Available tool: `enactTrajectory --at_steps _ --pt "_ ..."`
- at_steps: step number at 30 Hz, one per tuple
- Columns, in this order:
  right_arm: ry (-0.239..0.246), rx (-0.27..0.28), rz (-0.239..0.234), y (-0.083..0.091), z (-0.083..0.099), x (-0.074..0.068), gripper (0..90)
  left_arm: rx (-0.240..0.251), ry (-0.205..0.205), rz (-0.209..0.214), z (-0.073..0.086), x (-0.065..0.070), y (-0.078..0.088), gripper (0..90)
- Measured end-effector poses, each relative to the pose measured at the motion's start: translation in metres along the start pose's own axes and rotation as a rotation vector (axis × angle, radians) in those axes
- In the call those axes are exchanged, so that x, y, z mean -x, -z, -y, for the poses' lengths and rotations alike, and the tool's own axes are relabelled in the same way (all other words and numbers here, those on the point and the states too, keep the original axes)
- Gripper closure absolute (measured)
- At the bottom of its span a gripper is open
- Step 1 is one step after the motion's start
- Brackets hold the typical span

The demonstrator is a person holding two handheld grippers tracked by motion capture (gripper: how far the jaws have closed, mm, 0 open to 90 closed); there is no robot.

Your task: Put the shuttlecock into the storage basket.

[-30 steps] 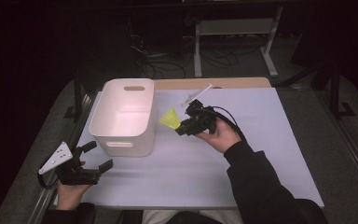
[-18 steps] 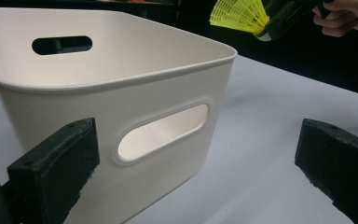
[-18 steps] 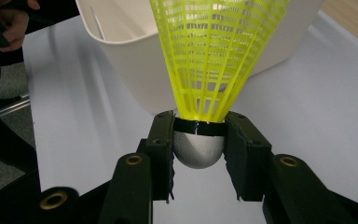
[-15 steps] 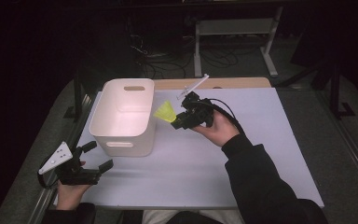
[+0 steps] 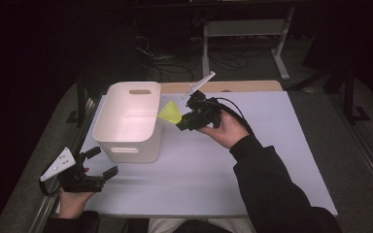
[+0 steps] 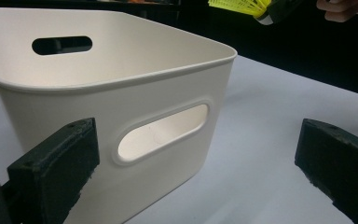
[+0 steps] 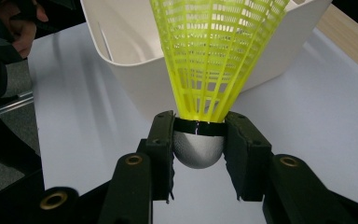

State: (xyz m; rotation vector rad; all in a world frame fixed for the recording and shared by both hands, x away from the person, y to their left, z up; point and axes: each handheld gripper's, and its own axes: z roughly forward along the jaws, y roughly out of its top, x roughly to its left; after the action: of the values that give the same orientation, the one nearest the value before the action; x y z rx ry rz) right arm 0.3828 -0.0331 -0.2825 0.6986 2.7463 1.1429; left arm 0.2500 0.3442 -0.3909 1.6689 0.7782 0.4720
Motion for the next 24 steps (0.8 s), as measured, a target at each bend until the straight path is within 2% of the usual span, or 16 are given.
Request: enactTrajectory --at_steps 24 --pt "0.019 0.001 0.004 0.006 -0.023 -0.001 62.9 0.002 0.0 -0.001 0.0 0.0 0.0 0.0"
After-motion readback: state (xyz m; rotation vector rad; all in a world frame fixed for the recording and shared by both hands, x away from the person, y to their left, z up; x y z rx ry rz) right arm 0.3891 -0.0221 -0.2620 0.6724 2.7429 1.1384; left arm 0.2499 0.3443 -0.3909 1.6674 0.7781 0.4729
